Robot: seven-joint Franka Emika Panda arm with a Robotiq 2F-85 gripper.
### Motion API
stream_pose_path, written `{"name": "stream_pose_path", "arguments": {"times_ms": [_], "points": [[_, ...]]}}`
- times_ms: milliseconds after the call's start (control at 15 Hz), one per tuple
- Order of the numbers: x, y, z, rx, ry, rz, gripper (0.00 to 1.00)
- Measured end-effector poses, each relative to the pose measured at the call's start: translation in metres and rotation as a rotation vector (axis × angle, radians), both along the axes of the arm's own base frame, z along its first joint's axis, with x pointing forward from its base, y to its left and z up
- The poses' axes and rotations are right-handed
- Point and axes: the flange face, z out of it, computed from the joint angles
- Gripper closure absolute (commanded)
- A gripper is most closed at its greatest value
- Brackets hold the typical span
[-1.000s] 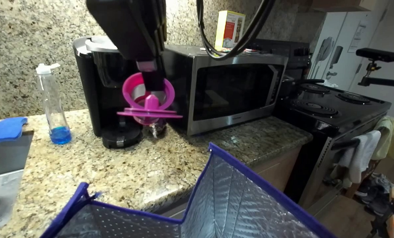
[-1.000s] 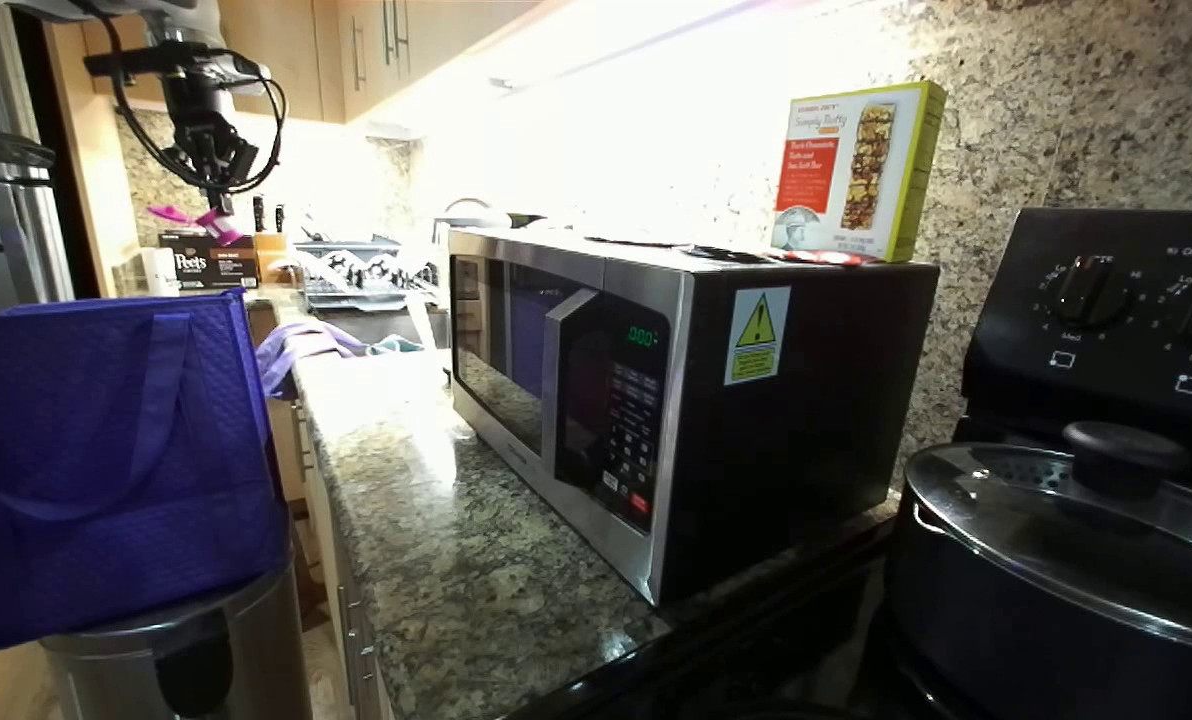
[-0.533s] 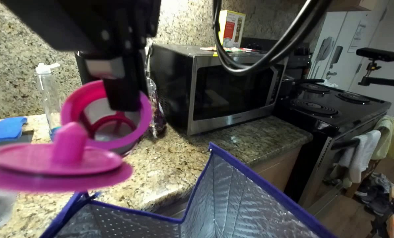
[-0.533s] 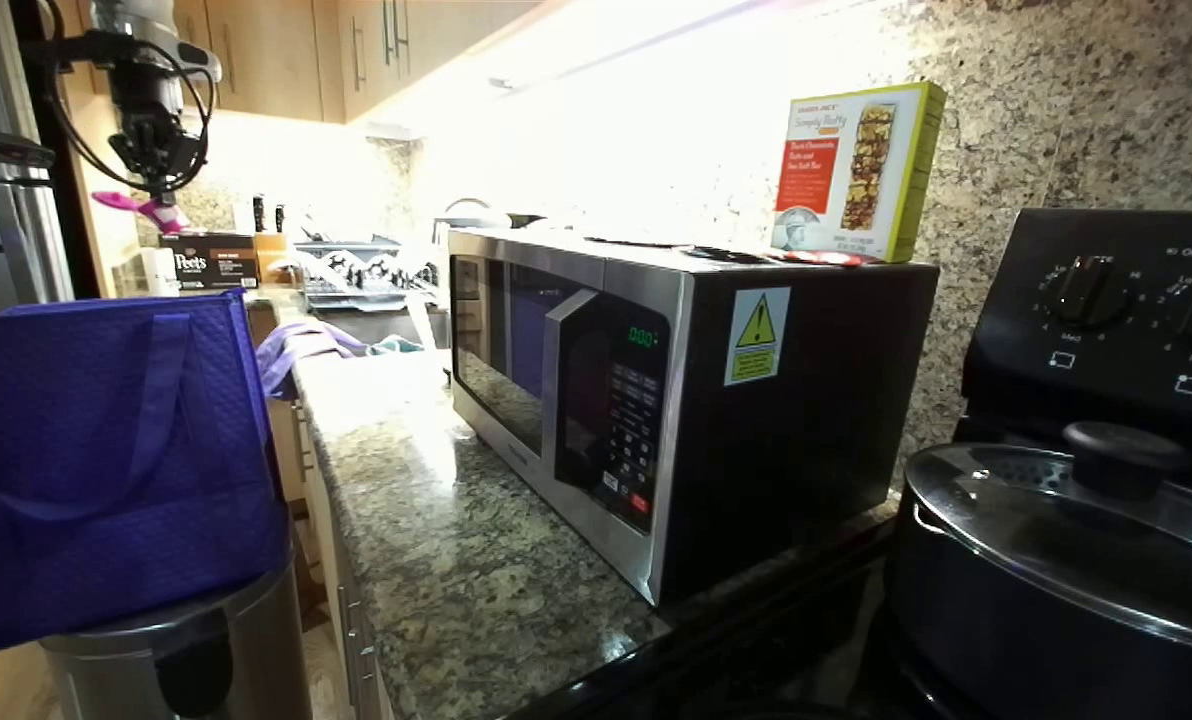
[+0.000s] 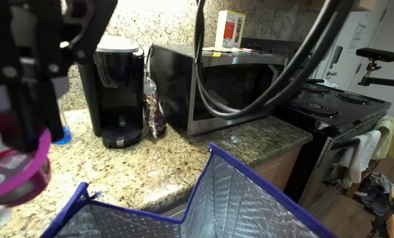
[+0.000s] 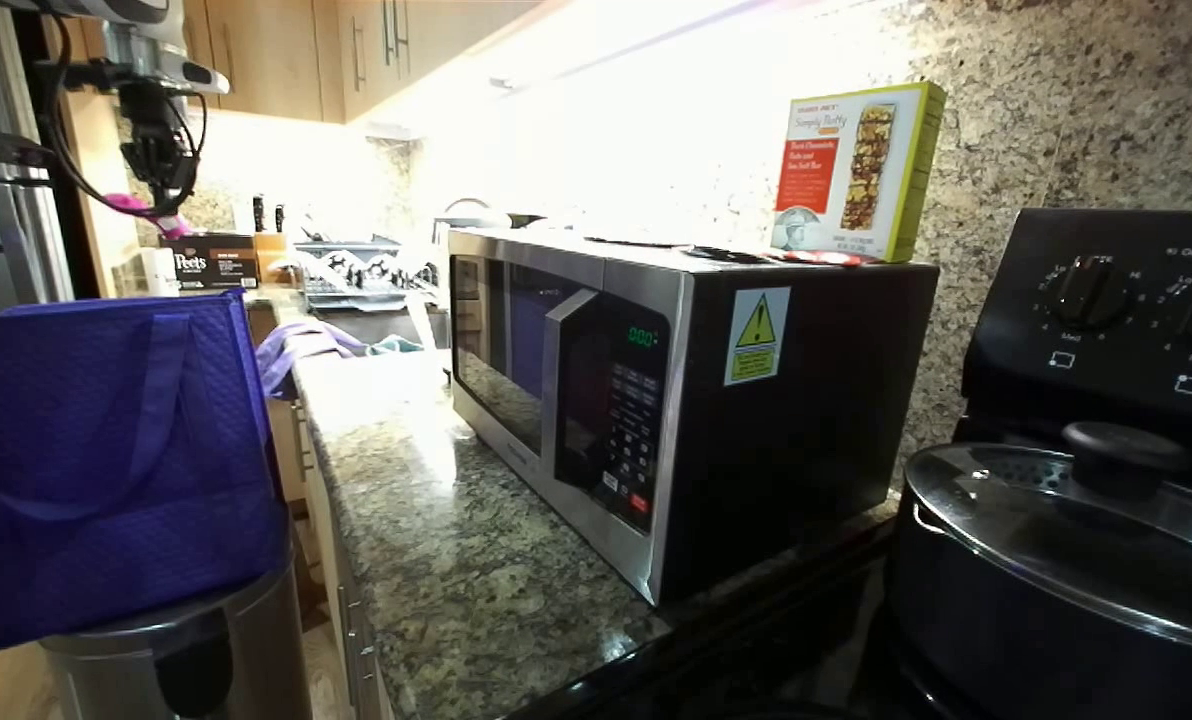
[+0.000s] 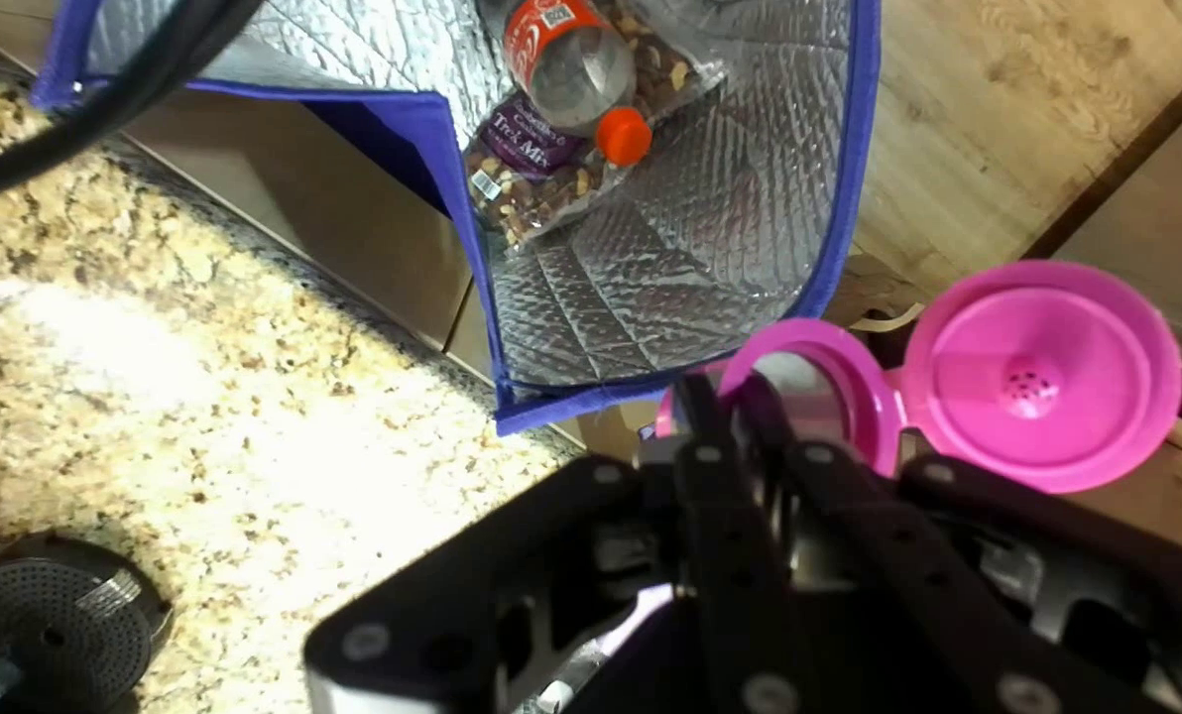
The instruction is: Pick up the pink coffee capsule from the counter and put it in the blue bag
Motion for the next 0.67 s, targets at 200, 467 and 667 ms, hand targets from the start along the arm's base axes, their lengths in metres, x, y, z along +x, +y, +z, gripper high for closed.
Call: {"name": "stream_pose_path", "arguments": {"times_ms": [200, 467, 667], "points": [[0.013, -0.001, -0.021, 0.019, 0.060, -0.032, 0.93], [0.025, -0.004, -0.050, 0.037, 0.164, -0.092, 0.93], [0.031, -0.006, -0.069, 0.038, 0.233, -0.133, 0.93]]}}
